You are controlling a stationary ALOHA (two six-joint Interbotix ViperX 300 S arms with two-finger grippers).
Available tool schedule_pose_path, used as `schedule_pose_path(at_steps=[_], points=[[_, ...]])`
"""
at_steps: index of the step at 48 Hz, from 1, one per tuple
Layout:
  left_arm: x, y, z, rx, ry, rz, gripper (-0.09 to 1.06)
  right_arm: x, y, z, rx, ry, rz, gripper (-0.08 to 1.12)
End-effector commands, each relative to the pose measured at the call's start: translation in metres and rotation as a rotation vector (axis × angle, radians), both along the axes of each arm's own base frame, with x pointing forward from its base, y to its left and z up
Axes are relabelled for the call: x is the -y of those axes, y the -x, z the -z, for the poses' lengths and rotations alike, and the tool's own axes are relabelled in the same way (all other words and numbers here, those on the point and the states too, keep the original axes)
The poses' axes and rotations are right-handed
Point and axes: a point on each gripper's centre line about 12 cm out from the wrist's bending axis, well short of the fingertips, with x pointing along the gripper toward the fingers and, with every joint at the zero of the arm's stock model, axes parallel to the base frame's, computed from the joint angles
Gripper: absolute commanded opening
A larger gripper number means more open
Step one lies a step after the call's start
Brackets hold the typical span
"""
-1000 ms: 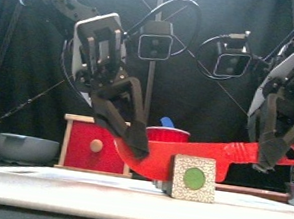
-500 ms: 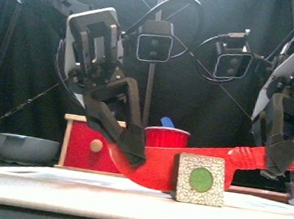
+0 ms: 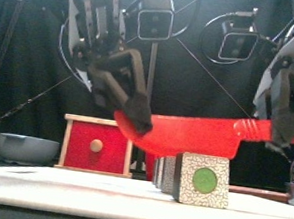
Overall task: Place sushi on board then cut the sushi with the knife then place the pieces on the plate
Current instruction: Cut the sushi into 4 pieces
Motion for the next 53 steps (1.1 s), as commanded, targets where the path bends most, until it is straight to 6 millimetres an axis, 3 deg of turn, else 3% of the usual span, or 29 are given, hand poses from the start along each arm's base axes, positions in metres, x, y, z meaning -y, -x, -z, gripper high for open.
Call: schedule_pose_path(at_steps=[1, 20, 33, 40, 53], points=[[-0.001, -0.001, -0.032, 0.094, -0.033, 0.039, 0.40, 0.004, -0.003, -0.031, 0.102, -0.008, 0.003, 0.33], [-0.031, -0.010, -0.055, 0.223, -0.135, 0.039, 0.45, 0.032, 0.007, -0.060, 0.206, 0.023, 0.049, 0.33], [-0.046, -0.017, -0.061, 0.296, -0.141, -0.003, 0.66, 0.036, 0.014, -0.057, 0.201, 0.027, 0.056, 0.33], [-0.057, -0.018, -0.066, 0.317, -0.150, -0.024, 0.75, 0.038, 0.025, -0.056, 0.190, 0.017, 0.060, 0.33], [-0.068, -0.005, -0.069, 0.326, -0.163, -0.041, 0.76, 0.047, 0.063, -0.054, 0.124, -0.046, 0.091, 0.33]])
